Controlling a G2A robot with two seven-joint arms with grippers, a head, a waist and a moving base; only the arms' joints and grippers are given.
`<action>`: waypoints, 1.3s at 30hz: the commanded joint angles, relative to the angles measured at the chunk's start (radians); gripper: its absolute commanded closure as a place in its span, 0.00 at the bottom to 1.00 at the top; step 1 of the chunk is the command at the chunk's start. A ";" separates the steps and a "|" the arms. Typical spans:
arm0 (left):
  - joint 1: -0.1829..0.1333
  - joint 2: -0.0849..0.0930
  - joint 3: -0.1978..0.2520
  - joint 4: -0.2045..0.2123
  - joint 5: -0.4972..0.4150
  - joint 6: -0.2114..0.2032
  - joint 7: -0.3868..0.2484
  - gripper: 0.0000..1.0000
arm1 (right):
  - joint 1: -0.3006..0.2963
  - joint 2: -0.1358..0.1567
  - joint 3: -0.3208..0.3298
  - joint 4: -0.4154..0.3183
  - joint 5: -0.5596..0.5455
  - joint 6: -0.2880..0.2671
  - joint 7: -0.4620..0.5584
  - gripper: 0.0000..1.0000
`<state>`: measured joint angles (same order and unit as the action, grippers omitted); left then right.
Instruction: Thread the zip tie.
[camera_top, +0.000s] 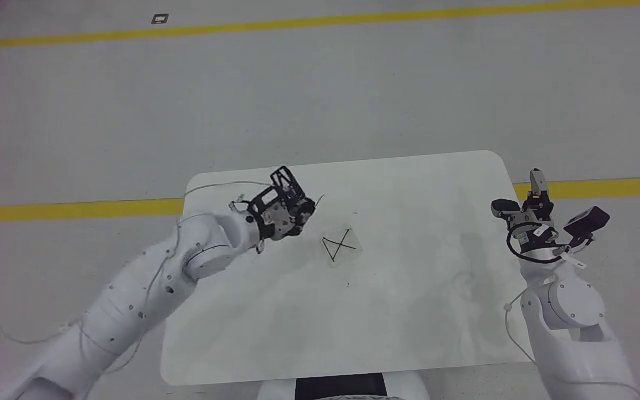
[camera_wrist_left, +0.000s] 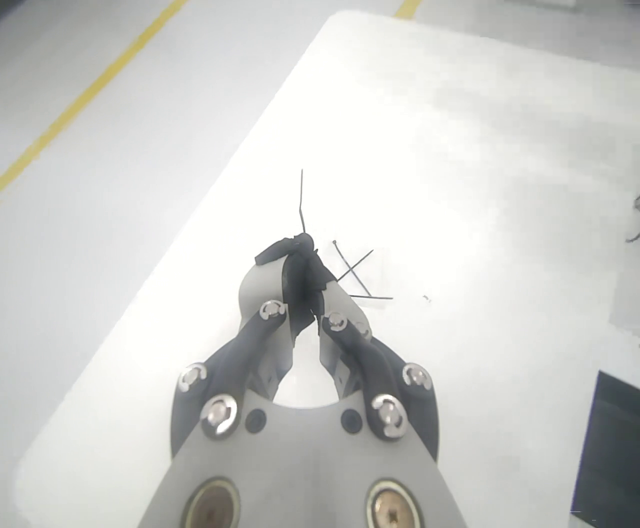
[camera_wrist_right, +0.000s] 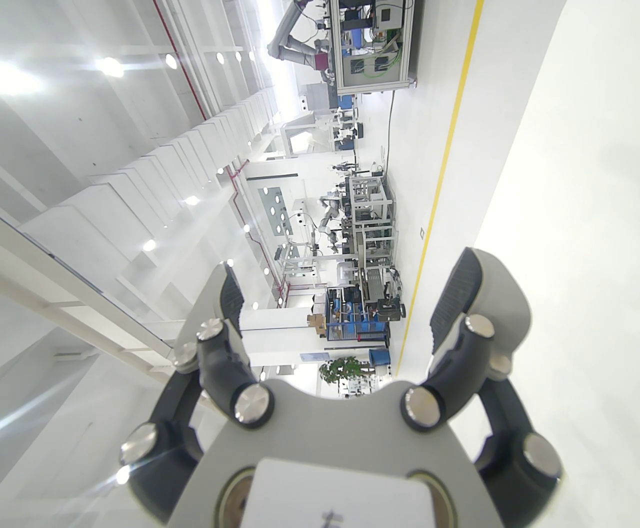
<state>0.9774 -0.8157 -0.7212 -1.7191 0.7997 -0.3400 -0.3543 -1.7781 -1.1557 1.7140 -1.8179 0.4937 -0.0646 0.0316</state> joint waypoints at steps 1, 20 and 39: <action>-0.009 0.011 0.023 0.002 -0.041 0.000 0.057 1.00 | 0.000 0.000 0.000 0.000 0.000 0.000 0.000 0.00; -0.102 0.060 0.165 0.038 -0.154 0.000 0.167 1.00 | 0.000 0.000 0.000 0.000 0.000 0.000 0.000 0.00; -0.048 0.018 0.095 0.155 -0.626 0.000 0.236 1.00 | 0.000 0.000 0.000 0.000 0.000 0.000 0.000 0.00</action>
<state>0.9291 -0.7943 -0.6260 -1.5692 0.2085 -0.3400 -0.1125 -1.7781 -1.1557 1.7140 -1.8179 0.4937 -0.0646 0.0316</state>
